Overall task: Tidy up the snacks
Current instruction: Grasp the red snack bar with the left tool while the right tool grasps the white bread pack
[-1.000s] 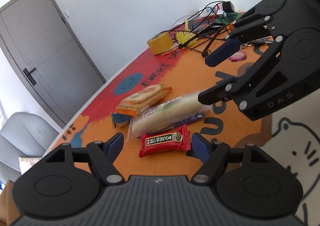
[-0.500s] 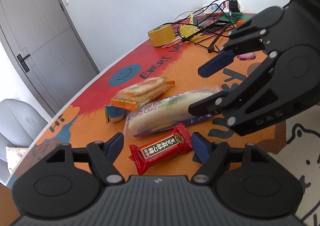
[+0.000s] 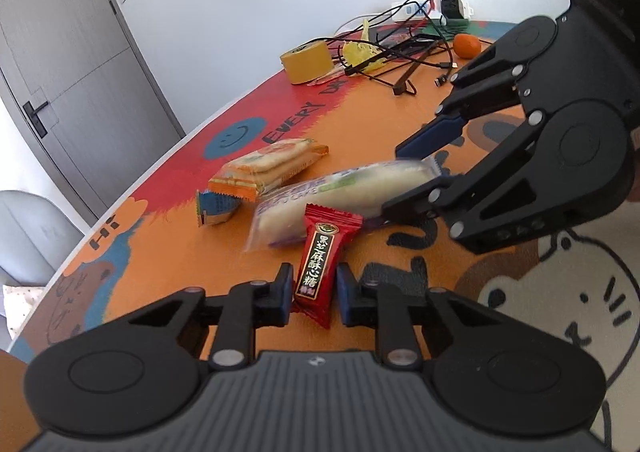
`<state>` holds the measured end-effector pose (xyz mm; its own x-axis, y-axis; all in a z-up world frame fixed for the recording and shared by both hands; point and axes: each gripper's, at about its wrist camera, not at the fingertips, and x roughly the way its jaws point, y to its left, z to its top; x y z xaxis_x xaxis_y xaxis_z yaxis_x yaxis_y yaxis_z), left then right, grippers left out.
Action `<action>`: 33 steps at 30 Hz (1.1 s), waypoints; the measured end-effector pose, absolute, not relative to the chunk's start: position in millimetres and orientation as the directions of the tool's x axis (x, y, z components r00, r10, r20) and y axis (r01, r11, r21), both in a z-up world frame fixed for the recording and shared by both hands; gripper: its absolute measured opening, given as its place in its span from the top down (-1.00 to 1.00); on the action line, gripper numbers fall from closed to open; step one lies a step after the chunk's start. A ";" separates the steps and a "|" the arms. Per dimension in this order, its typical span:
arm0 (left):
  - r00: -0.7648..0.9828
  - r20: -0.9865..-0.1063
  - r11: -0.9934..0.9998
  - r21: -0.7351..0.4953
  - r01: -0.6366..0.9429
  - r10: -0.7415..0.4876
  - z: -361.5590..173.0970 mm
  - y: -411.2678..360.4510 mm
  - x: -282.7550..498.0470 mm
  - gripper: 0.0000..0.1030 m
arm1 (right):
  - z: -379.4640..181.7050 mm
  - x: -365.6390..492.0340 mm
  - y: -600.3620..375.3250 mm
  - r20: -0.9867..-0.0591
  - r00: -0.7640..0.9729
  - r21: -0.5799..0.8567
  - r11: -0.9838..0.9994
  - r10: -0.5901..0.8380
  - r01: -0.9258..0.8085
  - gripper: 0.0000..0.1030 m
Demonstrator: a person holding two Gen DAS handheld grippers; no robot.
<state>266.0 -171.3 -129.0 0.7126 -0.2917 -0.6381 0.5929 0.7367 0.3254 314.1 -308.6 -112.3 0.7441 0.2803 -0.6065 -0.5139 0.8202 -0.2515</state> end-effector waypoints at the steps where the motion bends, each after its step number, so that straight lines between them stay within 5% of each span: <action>1: 0.713 -0.639 0.736 0.328 0.593 -0.290 -128.7 -171.0 263.9 0.60 | -111.8 311.5 -308.9 -0.608 0.744 -0.254 0.821 0.276 -0.512 0.18; 22: 0.757 -0.608 0.728 0.405 0.554 -0.239 -109.8 -143.3 219.3 0.63 | -105.6 256.3 -309.2 -0.597 0.763 -0.250 0.846 0.248 -0.471 0.34; 24: 0.761 -0.605 0.729 0.409 0.549 -0.234 -109.8 -140.0 215.8 0.62 | -105.8 253.7 -305.8 -0.604 0.755 -0.250 0.838 0.255 -0.484 0.25; 27: 0.764 -0.604 0.738 0.405 0.539 -0.226 -109.1 -136.2 213.4 0.62 | -104.3 250.9 -298.9 -0.578 0.762 -0.251 0.825 0.292 -0.506 -0.29; 33: 0.767 -0.607 0.751 0.402 0.524 -0.210 -109.8 -125.3 209.6 0.62 | -113.7 268.8 -282.7 -0.590 0.751 -0.237 0.826 0.295 -0.511 -0.29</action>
<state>209.6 -125.3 -109.8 0.7665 -0.2103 -0.6068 0.5239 0.7512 0.4016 268.8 -282.7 -113.7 0.7514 0.2951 -0.5901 -0.5107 0.8265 -0.2369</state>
